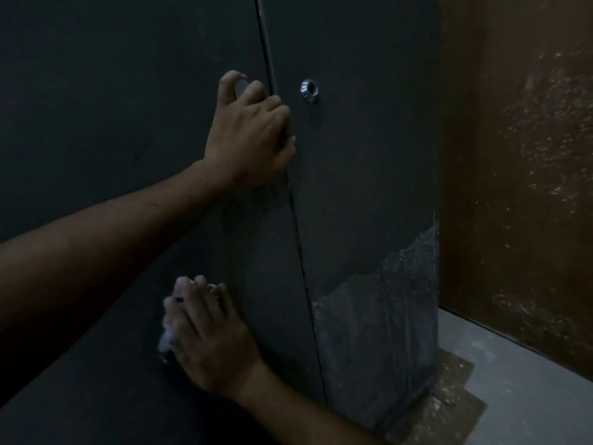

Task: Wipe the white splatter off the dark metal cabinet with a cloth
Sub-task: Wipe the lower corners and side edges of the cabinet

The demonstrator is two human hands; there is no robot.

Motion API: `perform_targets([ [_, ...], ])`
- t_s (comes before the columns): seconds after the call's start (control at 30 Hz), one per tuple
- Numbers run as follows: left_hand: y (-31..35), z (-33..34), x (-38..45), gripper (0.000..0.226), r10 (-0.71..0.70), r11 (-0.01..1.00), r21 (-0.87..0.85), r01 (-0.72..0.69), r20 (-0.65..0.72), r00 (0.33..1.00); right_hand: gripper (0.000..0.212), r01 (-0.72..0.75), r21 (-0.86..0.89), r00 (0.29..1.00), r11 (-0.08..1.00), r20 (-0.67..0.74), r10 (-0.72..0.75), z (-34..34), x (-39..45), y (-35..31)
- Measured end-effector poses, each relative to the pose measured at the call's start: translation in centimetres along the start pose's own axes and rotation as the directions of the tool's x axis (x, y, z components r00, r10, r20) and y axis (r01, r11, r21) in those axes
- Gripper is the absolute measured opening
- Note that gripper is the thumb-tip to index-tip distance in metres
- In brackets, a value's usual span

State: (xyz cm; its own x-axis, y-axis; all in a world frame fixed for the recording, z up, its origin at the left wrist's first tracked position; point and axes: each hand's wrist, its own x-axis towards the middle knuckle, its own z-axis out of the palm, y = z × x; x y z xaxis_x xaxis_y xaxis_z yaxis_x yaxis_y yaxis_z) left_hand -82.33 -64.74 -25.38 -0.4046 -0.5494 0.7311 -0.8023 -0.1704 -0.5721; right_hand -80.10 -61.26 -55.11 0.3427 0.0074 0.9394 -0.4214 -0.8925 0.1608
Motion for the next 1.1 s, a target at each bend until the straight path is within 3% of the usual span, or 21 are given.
perform_targets([
  [0.1, -0.3, -0.4, -0.2, 0.045, 0.034, 0.999, 0.011, -0.034, 0.015, 0.999, 0.075, -0.007, -0.064, 0.998, 0.998, 0.069, 0.011, -1.1, -2.5, 5.1],
  [0.27, -0.3, -0.5, -0.2, 0.048, 0.052, 0.998, 0.045, -0.054, 0.044, 0.998, 0.064, -0.383, -0.085, 0.923, 0.920, -0.065, 0.379, -3.5, -0.3, 13.3],
  [0.37, -0.2, -0.7, -0.3, 0.050, 0.047, 0.997, 0.066, -0.050, 0.048, 0.998, 0.061, -0.464, -0.027, 0.883, 0.885, -0.084, 0.461, -3.8, 0.0, 13.2],
  [0.43, -0.3, -0.5, -0.3, 0.049, 0.058, 0.994, 0.085, -0.062, 0.041, 0.997, 0.061, -0.562, 0.039, 0.820, 0.827, -0.111, 0.562, -3.3, 0.1, 11.7],
  [0.53, -0.2, -0.1, -0.4, 0.048, 0.060, 0.994, 0.092, -0.062, 0.028, 0.998, 0.062, -0.690, 0.243, 0.657, 0.682, -0.187, 0.731, -2.9, 0.4, 10.6],
  [0.63, -0.2, 0.2, -0.5, 0.048, 0.040, 0.995, 0.092, -0.041, 0.017, 0.999, 0.061, -0.814, 0.433, 0.333, 0.387, -0.198, 0.922, -3.6, -0.3, 14.1],
  [0.7, 0.0, 0.3, -0.4, 0.049, 0.028, 0.996, 0.086, -0.028, 0.008, 1.000, 0.058, -0.872, 0.419, 0.216, 0.255, -0.139, 0.967, -3.9, -0.9, 17.6],
  [0.77, 0.2, 0.4, -0.3, 0.049, 0.009, 0.997, 0.082, -0.009, 0.000, 1.000, 0.056, -0.860, 0.436, 0.238, 0.266, -0.119, 0.964, -3.6, -0.8, 18.4],
  [0.8, 0.3, 0.5, -0.3, 0.049, 0.002, 0.997, 0.083, -0.002, -0.004, 1.000, 0.057, -0.831, 0.450, 0.298, 0.328, -0.137, 0.945, -3.2, -0.7, 17.3],
  [0.9, 0.3, 0.6, -0.4, 0.050, -0.001, 0.996, 0.086, 0.001, -0.004, 1.000, 0.057, -0.715, 0.321, 0.597, 0.621, -0.183, 0.781, -0.8, -3.3, 11.3],
  [0.93, 0.2, 0.6, -0.4, 0.050, 0.011, 0.996, 0.085, -0.010, -0.009, 1.000, 0.057, -0.686, 0.298, 0.643, 0.663, -0.177, 0.745, -0.3, -4.9, 10.3],
  [0.97, 0.1, 0.6, -0.4, 0.050, 0.019, 0.996, 0.085, -0.018, -0.015, 1.000, 0.057, -0.692, 0.319, 0.633, 0.647, -0.161, 0.757, -0.2, -6.5, 10.5],
  [1.0, 0.1, 0.5, -0.5, 0.050, 0.025, 0.996, 0.086, -0.023, -0.015, 1.000, 0.057, -0.729, 0.355, 0.573, 0.586, -0.152, 0.805, -0.4, -7.5, 11.7],
  [1.03, 0.0, 0.5, -0.4, 0.049, 0.034, 0.996, 0.088, -0.032, -0.013, 0.999, 0.057, -0.783, 0.405, 0.459, 0.472, -0.136, 0.878, -0.8, -7.9, 13.4],
  [1.1, 0.0, 0.3, -0.3, 0.049, 0.040, 0.995, 0.097, -0.040, 0.004, 0.999, 0.058, -0.876, 0.458, 0.133, 0.151, -0.071, 0.988, -1.5, -6.6, 17.5],
])
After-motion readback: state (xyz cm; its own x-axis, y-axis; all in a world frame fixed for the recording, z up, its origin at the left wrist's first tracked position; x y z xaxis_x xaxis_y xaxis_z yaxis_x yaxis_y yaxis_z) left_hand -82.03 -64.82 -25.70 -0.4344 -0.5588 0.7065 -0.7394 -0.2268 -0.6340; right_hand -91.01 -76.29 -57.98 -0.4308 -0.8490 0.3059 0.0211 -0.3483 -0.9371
